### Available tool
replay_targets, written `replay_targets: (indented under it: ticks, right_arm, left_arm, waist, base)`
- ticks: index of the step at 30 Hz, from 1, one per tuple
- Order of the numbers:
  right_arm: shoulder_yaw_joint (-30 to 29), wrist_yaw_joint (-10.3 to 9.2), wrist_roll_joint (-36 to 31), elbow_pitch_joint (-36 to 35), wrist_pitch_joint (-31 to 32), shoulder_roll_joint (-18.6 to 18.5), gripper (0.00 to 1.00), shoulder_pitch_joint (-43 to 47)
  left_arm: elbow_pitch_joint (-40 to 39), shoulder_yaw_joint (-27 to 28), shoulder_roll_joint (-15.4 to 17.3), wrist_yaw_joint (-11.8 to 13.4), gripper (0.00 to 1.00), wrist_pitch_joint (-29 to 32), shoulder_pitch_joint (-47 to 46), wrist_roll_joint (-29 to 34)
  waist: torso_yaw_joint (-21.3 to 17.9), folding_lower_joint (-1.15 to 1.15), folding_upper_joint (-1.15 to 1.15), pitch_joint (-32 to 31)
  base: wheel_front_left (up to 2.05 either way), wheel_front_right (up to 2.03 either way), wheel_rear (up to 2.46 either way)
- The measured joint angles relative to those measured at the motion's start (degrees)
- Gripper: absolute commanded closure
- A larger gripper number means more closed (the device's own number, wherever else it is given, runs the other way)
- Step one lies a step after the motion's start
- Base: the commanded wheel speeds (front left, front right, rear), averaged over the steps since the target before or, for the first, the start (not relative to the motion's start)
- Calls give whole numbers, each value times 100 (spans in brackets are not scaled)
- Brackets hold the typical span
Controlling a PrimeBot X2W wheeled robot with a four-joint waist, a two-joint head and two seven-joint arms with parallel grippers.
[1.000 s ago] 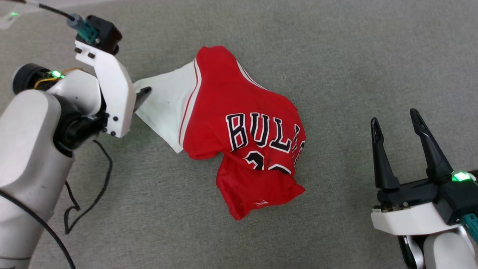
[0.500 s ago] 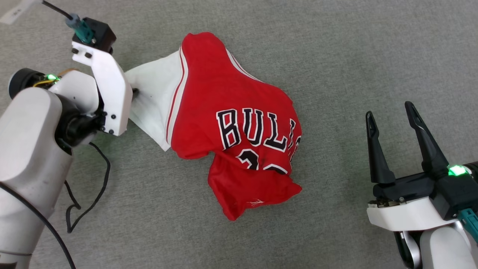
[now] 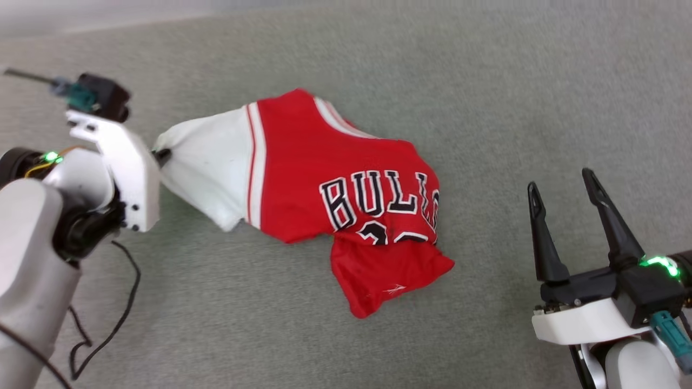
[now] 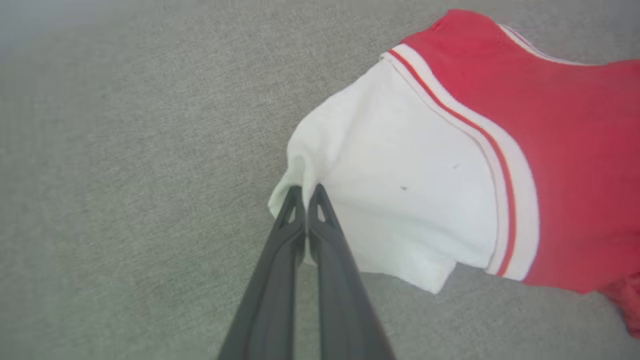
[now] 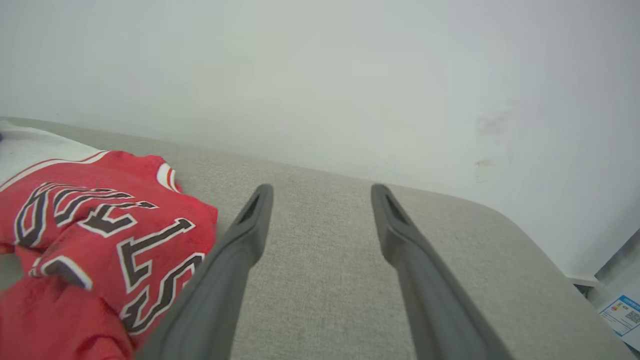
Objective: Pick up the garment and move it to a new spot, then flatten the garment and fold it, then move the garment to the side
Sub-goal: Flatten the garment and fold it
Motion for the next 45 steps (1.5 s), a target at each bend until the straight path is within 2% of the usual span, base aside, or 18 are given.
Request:
replay_targets:
  ticks: [5,9,13,18,19,20,23,30,32,35,39,43,45]
  right_arm:
    - [-42,0,-48,64,-1,0,0,111]
    - [-44,0,-63,102,-1,1,0,201]
    - [-11,0,-83,153,-1,1,0,279]
    - [21,0,-108,221,-1,1,0,348]
    - [29,0,-108,229,-1,1,0,355]
    - [36,0,-109,237,-1,1,0,369]
    - [36,0,-118,255,-1,0,0,400]
    - [8,0,-141,257,-1,-29,0,500]
    - [-22,0,-141,249,-1,-46,0,525]
    - [-56,0,-140,183,-1,-75,0,549]
    - [-62,0,-137,78,-1,-203,0,567]
    - [202,0,26,244,-1,-520,0,568]
    - [530,0,222,559,207,-829,0,561]
  left_arm:
    - [-268,355,278,176,100,-420,481,-136]
    - [-275,583,504,166,100,-772,891,-255]
    - [-256,633,474,193,100,-1011,1307,-327]
    - [-200,579,424,381,100,-1269,1791,-232]
    - [-197,544,405,425,13,-1373,1889,-156]
    - [-188,519,355,457,0,-1515,1975,-101]
    - [-205,502,100,490,0,-2161,2146,31]
    - [-558,494,-304,415,0,-4342,2318,678]
    - [-690,489,-425,444,0,-4782,2416,817]
    - [-1063,575,-642,592,0,-5040,2644,1085]
    - [-1770,846,-1013,782,0,-5072,3026,1532]
    - [-2184,1085,-1414,818,0,-5080,3528,1846]
    - [-2291,1177,-1557,765,0,-5081,3652,1993]
  waist:
    - [238,0,0,-348]
    - [423,0,0,-564]
    - [555,0,0,-742]
    - [640,0,0,-914]
    - [645,0,0,-941]
    - [648,0,0,-967]
    - [653,0,0,-1028]
    - [685,-1,0,-1193]
    - [709,-1,0,-1236]
    - [757,-1,0,-1284]
    - [861,-1,0,-1320]
    - [993,-1,0,-1325]
    - [1069,-1,0,-1315]
  base:
    - [0,0,0]
    - [0,0,0]
    - [0,0,0]
    - [0,0,0]
    - [0,0,0]
    - [0,0,0]
    - [0,0,0]
    - [0,0,0]
    - [0,0,0]
    - [0,0,0]
    - [0,0,0]
    - [0,0,0]
    - [0,0,0]
